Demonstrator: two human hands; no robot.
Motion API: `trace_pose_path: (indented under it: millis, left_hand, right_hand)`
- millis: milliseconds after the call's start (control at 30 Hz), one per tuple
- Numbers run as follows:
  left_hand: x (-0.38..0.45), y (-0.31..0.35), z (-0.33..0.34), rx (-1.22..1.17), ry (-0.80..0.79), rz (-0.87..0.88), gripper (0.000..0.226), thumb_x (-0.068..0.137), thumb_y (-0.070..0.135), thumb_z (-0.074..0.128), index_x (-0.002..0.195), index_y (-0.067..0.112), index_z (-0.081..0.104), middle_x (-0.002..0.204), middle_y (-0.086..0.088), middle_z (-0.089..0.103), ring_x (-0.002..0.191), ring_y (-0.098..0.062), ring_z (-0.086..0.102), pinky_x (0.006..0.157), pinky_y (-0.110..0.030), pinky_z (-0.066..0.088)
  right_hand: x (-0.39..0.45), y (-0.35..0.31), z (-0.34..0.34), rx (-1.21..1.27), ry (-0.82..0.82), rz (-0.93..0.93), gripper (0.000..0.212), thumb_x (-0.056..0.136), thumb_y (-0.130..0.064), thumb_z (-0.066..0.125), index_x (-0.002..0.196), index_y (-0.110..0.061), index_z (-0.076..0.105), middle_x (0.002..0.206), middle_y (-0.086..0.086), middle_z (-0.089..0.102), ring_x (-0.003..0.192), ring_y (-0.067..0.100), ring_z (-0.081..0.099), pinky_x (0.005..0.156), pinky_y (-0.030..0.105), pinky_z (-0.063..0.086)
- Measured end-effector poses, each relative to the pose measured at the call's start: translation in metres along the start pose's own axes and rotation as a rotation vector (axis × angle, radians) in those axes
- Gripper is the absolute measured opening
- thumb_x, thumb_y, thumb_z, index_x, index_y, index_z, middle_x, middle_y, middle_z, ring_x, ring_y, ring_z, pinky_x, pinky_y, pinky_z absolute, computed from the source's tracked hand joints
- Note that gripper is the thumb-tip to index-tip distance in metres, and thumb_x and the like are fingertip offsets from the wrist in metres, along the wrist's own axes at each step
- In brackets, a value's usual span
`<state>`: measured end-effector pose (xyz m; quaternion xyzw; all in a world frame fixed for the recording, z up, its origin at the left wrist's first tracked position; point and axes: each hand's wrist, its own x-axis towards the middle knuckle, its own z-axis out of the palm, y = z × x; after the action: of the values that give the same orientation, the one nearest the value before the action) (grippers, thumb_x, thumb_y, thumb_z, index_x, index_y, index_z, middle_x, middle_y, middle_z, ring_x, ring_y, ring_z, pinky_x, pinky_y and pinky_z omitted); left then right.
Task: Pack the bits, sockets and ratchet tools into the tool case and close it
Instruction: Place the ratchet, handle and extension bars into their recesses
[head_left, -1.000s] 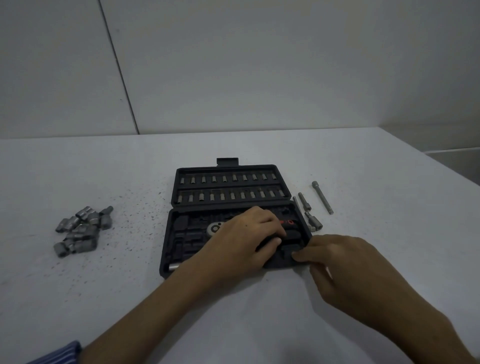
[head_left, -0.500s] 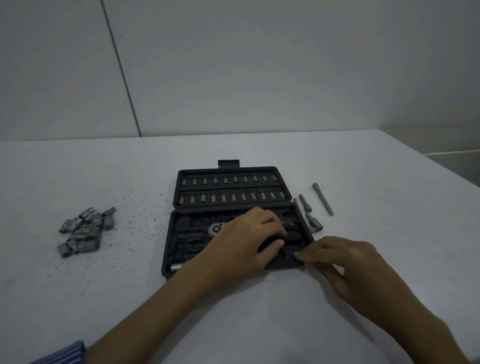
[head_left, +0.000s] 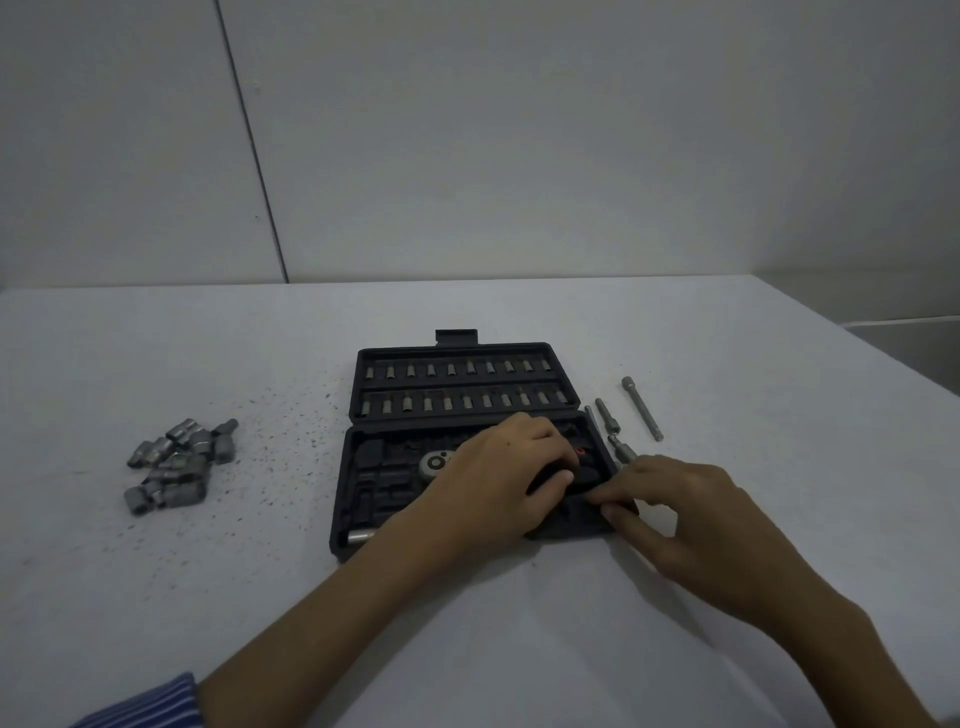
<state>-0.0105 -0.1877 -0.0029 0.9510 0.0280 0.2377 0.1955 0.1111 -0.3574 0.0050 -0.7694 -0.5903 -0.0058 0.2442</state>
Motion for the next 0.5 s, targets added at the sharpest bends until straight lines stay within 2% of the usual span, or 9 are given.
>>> trace_pose_path:
  millis: [133,267,367,500]
  left_hand:
    - [0.013,-0.001,0.006,0.030,0.000,-0.037,0.020,0.092,0.026,0.052,0.104,0.016,0.064,0.105,0.005,0.061,0.101,-0.010,0.049,0.085,-0.027,0.043]
    - [0.032,-0.002,0.015,0.086,0.012,-0.083,0.021,0.092,0.027,0.050,0.103,0.013,0.062,0.105,-0.001,0.061,0.100,-0.017,0.051,0.086,-0.030,0.041]
    - [0.048,-0.002,0.022,0.131,-0.006,-0.098,0.023,0.092,0.026,0.048,0.104,0.011,0.062,0.105,-0.004,0.062,0.100,-0.020,0.052,0.087,-0.033,0.041]
    - [0.067,-0.005,0.032,0.139,-0.034,-0.119,0.026,0.093,0.023,0.047,0.110,0.008,0.060,0.109,-0.009,0.061,0.104,-0.024,0.052,0.087,-0.034,0.040]
  right_hand:
    - [0.012,0.002,0.003,-0.047,0.033,0.043,0.018,0.088,-0.025,0.061,0.101,-0.036,0.069,0.086,-0.027,0.057,0.082,-0.004,0.052,0.069,0.017,0.043]
    - [0.026,0.006,0.002,-0.082,0.080,0.149,0.019,0.090,-0.024,0.058,0.104,-0.028,0.069,0.092,-0.011,0.064,0.085,0.007,0.056,0.074,0.029,0.050]
    - [0.037,0.016,0.002,-0.146,0.085,0.224,0.021,0.091,-0.026,0.056,0.109,-0.027,0.067,0.103,-0.006,0.065,0.095,0.013,0.057,0.076,0.027,0.046]
    - [0.054,0.030,0.005,-0.213,0.097,0.336,0.024,0.093,-0.029,0.053,0.113,-0.023,0.065,0.110,-0.002,0.065,0.098,0.016,0.058,0.073,0.027,0.044]
